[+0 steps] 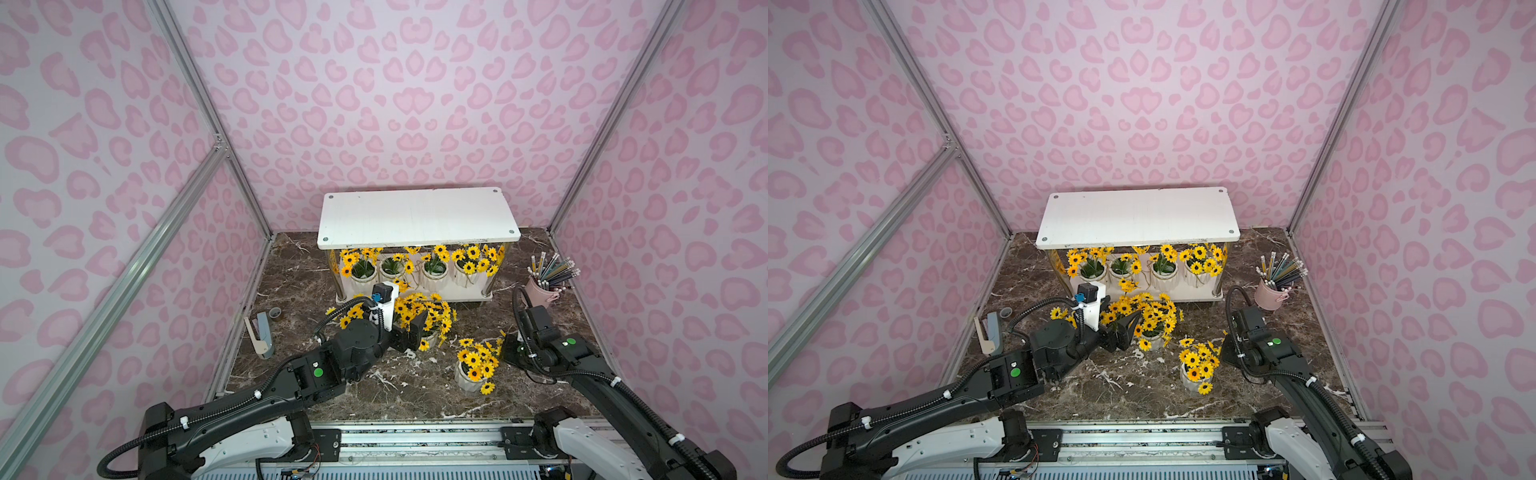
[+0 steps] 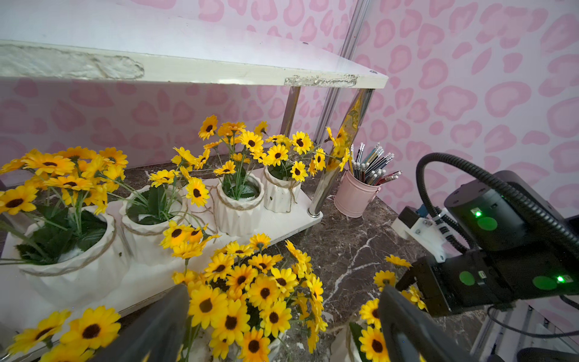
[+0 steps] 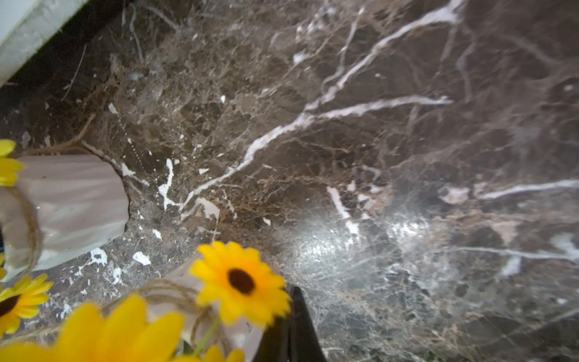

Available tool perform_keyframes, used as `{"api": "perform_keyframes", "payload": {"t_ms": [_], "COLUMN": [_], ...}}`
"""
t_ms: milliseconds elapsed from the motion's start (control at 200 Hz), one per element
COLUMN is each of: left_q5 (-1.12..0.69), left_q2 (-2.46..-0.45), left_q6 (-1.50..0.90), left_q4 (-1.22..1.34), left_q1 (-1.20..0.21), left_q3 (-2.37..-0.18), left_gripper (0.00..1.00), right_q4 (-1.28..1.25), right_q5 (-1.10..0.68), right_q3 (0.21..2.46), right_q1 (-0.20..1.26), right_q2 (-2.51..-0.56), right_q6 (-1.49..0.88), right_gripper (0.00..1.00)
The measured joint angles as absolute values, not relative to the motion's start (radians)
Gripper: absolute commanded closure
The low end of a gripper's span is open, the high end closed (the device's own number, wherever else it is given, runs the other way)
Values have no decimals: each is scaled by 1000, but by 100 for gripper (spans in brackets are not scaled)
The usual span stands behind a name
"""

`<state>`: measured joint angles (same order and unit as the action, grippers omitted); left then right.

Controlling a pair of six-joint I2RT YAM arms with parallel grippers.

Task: Take the sunflower pots off the shelves
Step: Move the sunflower pot to the center of the board.

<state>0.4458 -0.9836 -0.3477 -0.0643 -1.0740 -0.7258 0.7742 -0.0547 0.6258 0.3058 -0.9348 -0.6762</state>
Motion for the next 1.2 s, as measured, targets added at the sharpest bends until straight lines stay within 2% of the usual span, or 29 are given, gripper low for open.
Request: {"api": "perform_keyframes", "payload": {"t_ms": [240,635,915,1200], "left_q5": [446,445,446,458], "left_q2": [-995,-941,-884,-835], "left_q6": [-352,-387,-419,-426], "left_q4": [-63,-71,-91,-95], "left_q1": [-1073,-1073,-1073,-1073], "left_q3": [-733,-717,-696,-691], "left_gripper": [4,4,4,4], "right_q4": [684,609,372,110], "right_q5": [-92,-144,-149,-213], "right_q3": [598,556,595,719], "right_q1": [425,678,913,993], "right_q2": [-1022,-1053,-1195,-1416], "right_q6": [-730,-902,-1110,-1149], "right_gripper": [95,95,96,96]}}
